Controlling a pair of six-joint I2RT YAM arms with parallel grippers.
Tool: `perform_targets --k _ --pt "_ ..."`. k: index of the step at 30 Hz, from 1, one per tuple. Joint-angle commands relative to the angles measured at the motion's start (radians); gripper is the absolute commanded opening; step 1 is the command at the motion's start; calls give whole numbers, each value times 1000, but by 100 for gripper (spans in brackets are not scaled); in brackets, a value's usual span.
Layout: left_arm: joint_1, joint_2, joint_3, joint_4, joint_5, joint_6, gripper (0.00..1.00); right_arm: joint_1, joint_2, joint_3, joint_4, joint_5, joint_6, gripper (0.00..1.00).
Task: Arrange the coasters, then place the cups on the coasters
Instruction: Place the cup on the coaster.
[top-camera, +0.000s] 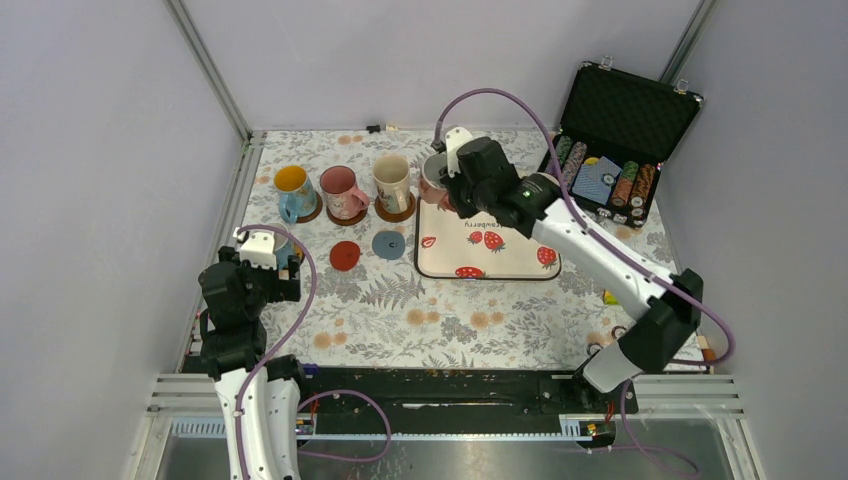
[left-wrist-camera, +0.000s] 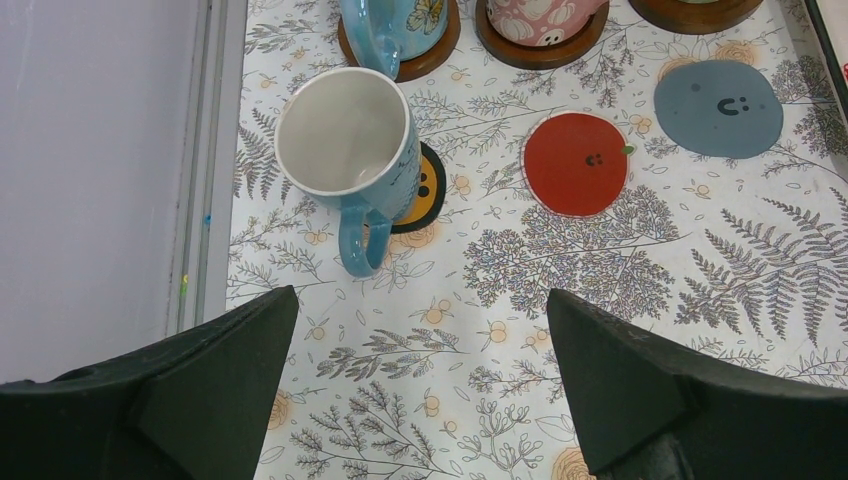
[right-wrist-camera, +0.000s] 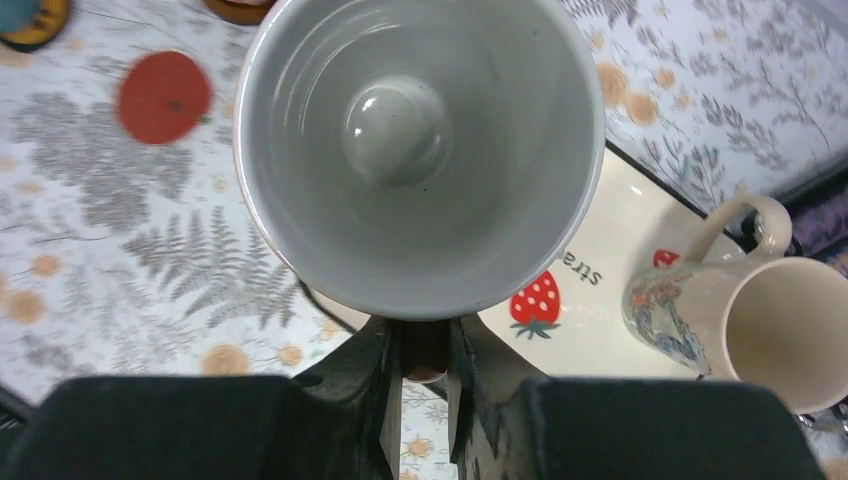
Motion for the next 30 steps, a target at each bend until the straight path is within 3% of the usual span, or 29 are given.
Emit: perform_targets --k 1,6,12,23,30 --pt "8 -14 -3 53 -8 0 99 102 -57 43 44 -56 -11 0" --pt "8 -20 -1 49 2 0 99 206 28 147 27 -61 -13 0" --pt "8 -28 0 49 2 -2 99 283 241 323 -16 -61 -20 0" --pt "10 -29 1 50 -19 -6 99 309 679 787 -181 -80 -7 0" --pt "9 -25 1 50 -21 -5 99 310 772 850 -189 -71 -31 0"
